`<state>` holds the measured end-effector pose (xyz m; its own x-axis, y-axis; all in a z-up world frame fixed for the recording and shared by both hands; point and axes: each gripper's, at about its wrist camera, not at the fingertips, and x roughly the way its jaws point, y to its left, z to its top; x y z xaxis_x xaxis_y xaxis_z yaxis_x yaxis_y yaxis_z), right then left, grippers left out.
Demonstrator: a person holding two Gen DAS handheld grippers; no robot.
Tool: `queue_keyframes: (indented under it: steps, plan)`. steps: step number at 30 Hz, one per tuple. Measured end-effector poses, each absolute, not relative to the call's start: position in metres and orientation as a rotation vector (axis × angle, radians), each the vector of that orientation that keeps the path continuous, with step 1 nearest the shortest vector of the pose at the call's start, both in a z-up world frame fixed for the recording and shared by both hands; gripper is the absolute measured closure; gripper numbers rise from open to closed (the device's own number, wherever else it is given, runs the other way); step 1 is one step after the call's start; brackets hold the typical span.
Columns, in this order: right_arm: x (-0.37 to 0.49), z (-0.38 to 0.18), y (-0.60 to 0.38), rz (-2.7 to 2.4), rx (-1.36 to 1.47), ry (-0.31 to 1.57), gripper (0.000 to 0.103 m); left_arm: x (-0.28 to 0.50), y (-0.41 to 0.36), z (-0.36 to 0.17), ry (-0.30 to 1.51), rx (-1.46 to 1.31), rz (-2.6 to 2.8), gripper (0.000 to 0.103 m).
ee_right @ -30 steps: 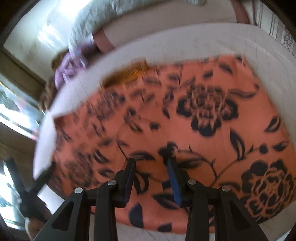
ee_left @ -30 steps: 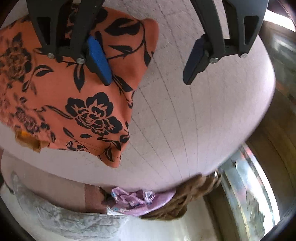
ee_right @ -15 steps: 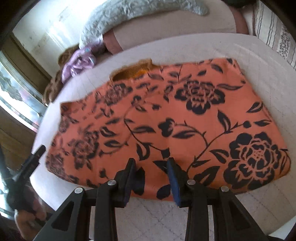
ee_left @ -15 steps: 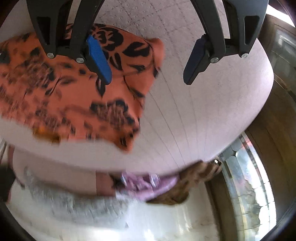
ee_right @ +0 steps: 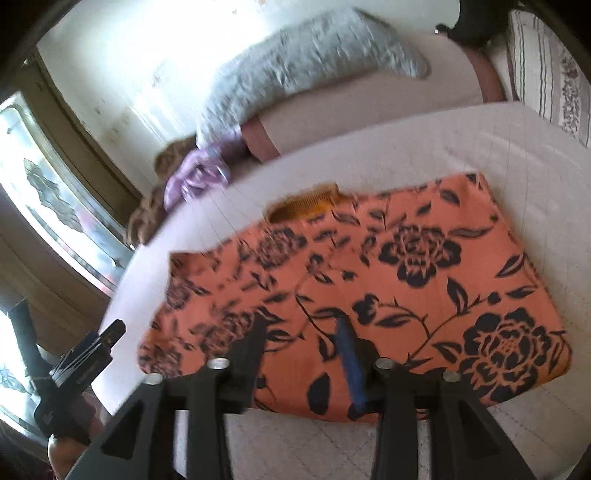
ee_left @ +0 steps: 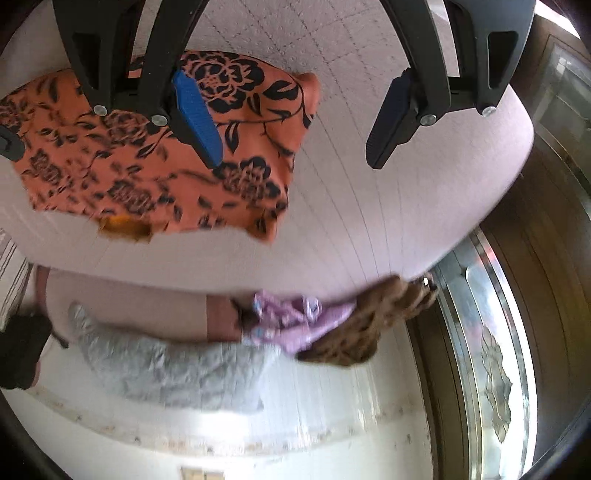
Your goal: Fold small clothes
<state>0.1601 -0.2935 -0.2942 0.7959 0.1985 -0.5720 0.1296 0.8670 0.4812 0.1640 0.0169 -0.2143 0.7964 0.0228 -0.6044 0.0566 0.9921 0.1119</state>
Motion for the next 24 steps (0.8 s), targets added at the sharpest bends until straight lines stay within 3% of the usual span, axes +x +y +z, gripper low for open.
queue_keyframes:
  steps: [9, 24]
  plan:
    - [0.098, -0.258, -0.299, 0.008, 0.536, 0.46, 0.043, 0.128, 0.017, -0.161, 0.569, 0.085, -0.053, 0.022]
    - [0.028, -0.217, -0.303, 0.014, 0.555, 0.359, 0.043, 0.082, -0.006, -0.101, 0.452, 0.063, -0.089, 0.022]
